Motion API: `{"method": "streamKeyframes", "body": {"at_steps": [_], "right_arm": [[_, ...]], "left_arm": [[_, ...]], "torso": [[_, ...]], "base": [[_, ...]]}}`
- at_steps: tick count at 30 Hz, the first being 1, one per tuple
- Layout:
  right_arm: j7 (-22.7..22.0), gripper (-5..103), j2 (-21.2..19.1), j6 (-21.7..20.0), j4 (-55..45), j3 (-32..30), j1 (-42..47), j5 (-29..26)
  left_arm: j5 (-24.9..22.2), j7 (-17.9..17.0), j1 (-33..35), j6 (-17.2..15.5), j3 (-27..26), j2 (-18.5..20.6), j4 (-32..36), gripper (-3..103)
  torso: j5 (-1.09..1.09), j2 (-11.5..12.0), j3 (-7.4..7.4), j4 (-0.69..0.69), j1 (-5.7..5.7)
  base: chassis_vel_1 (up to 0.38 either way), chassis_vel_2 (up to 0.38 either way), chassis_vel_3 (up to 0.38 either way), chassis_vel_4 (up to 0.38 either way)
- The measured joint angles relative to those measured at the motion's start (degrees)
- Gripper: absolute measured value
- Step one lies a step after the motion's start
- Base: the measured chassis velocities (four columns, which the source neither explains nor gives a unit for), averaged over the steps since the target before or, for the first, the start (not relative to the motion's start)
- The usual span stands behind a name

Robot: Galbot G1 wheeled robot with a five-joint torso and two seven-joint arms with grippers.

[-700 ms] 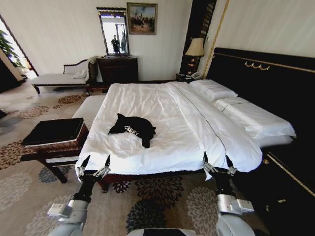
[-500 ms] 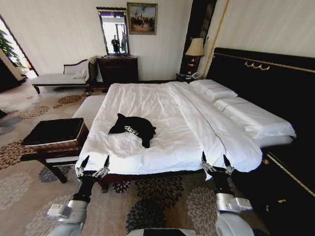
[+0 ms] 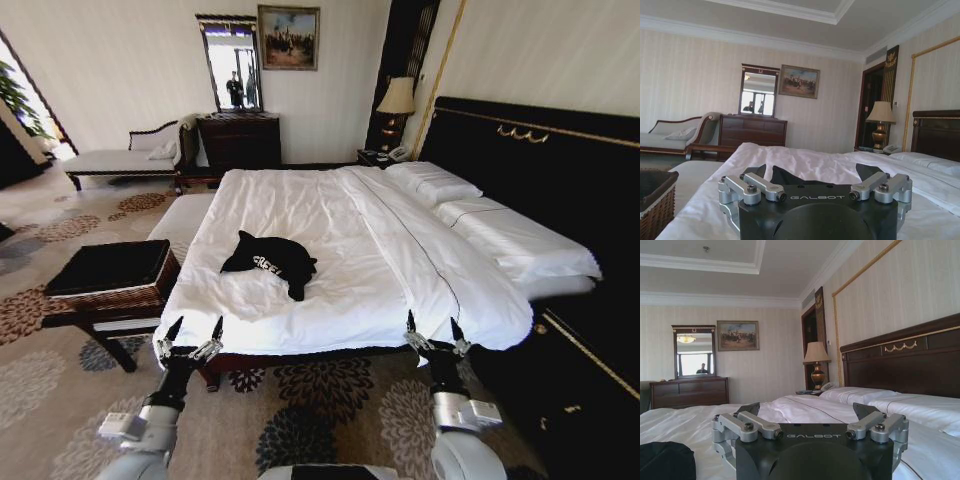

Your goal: Fold the clothes on the bed and place them into the basket.

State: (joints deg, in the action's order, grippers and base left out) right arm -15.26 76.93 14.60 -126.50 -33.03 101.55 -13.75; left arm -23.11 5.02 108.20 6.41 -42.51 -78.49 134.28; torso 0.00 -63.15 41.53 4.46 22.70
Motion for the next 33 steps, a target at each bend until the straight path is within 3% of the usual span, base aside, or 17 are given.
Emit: {"method": "streamKeyframes", "body": {"at_steps": [33], "right_arm": [[-0.4,100,1.4,0.0,1.4,0.1,-1.0,0.0]], "left_arm": [[0.1,0.4,0.4,1.7,0.0,0.1,-1.1,100]], "torso": [[0.0,0.0,0.0,0.0,0.0]], "base": [[0.003,0.019,-0.003,-0.018]]}}
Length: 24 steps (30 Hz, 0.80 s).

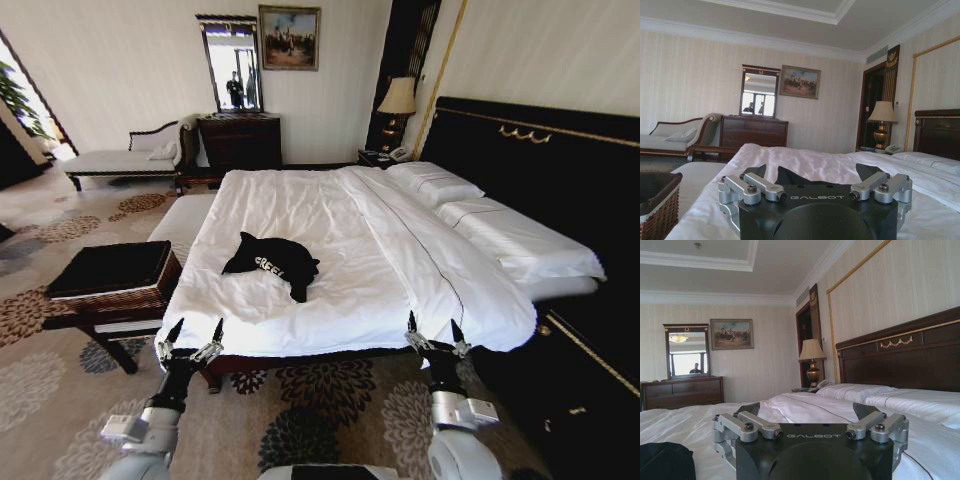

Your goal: Fold the clothes on the bed and place them into the basket.

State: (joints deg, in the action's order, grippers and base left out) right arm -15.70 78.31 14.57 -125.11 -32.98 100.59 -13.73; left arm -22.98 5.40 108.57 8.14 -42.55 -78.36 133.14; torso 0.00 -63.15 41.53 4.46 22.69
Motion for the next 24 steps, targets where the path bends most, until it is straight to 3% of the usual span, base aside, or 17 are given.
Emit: {"method": "streamKeyframes", "body": {"at_steps": [24], "right_arm": [[-1.3,100,0.0,-0.7,0.2,0.3,-0.1,-1.9]], "left_arm": [[0.0,0.2,0.2,0.8,-0.3,-0.3,-0.4,100]], "torso": [[0.0,0.0,0.0,0.0,0.0]], "base": [[-0.059,0.148,0.064,-0.143]]}}
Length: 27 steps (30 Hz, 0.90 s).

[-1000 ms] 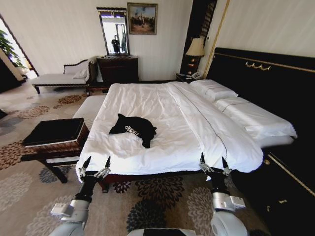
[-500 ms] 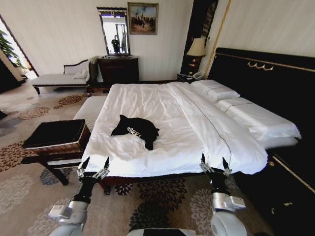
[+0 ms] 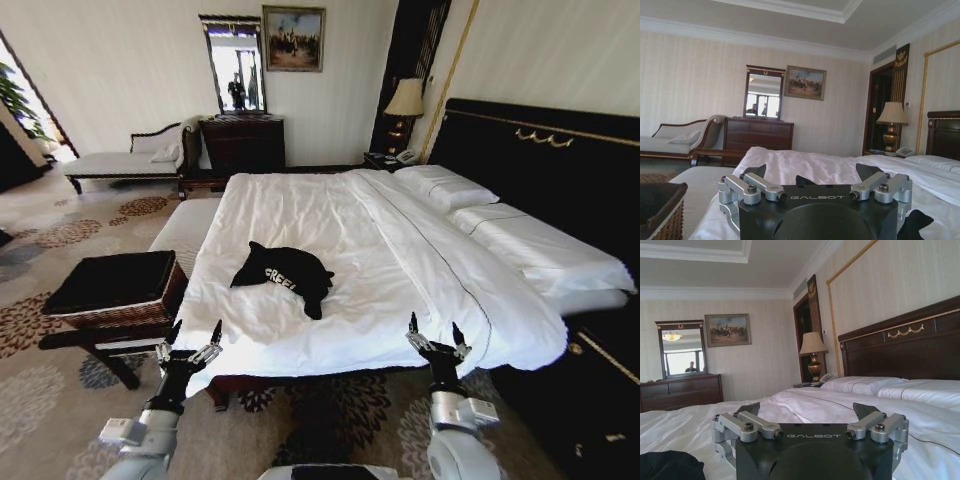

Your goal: Fold the clothes on the bed and place them into the basket.

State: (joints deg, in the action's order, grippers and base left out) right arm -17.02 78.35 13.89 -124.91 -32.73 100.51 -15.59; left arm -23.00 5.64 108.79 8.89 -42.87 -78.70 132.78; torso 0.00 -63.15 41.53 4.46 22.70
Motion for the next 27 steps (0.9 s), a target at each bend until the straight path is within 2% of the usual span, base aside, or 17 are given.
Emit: {"method": "streamKeyframes", "body": {"at_steps": [20,27], "right_arm": [[0.0,100,0.0,0.3,0.6,0.6,-0.5,-0.2],[0.3,100,0.1,0.4,1.0,0.8,-0.8,0.3]], "left_arm": [[0.4,0.1,-0.3,0.4,0.1,-0.7,-1.0,100],[0.8,0.1,-0.5,0.6,0.3,-1.0,-1.6,100]], "torso": [[0.0,0.0,0.0,0.01,0.0],[0.0,0.0,0.0,0.0,0.03]], "base": [[-0.095,0.155,0.091,-0.155],[-0.031,0.069,0.029,-0.065]]}}
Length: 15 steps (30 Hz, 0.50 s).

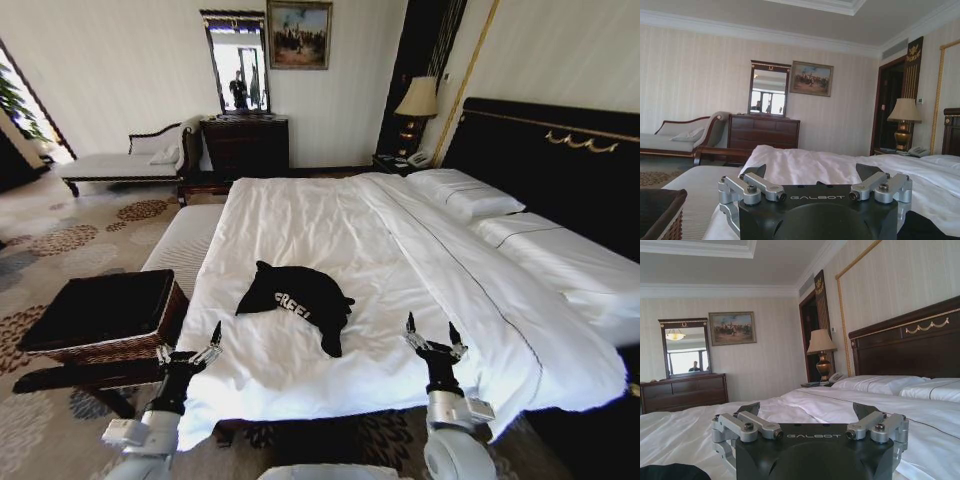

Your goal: Fold the clothes on the bed and place them into the basket.

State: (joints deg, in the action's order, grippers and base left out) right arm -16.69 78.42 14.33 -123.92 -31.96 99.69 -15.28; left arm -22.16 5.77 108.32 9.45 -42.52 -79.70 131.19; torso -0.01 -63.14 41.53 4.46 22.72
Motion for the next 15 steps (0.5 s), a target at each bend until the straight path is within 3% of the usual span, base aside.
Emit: {"method": "streamKeyframes", "body": {"at_steps": [15], "right_arm": [[-0.1,100,0.0,0.2,0.8,0.7,-0.8,0.3]], "left_arm": [[1.0,0.0,-0.6,0.4,0.1,-0.5,-2.8,100]], "torso": [[0.0,0.0,0.0,0.0,-0.02]], "base": [[0.0,0.006,0.0,-0.007]]}}
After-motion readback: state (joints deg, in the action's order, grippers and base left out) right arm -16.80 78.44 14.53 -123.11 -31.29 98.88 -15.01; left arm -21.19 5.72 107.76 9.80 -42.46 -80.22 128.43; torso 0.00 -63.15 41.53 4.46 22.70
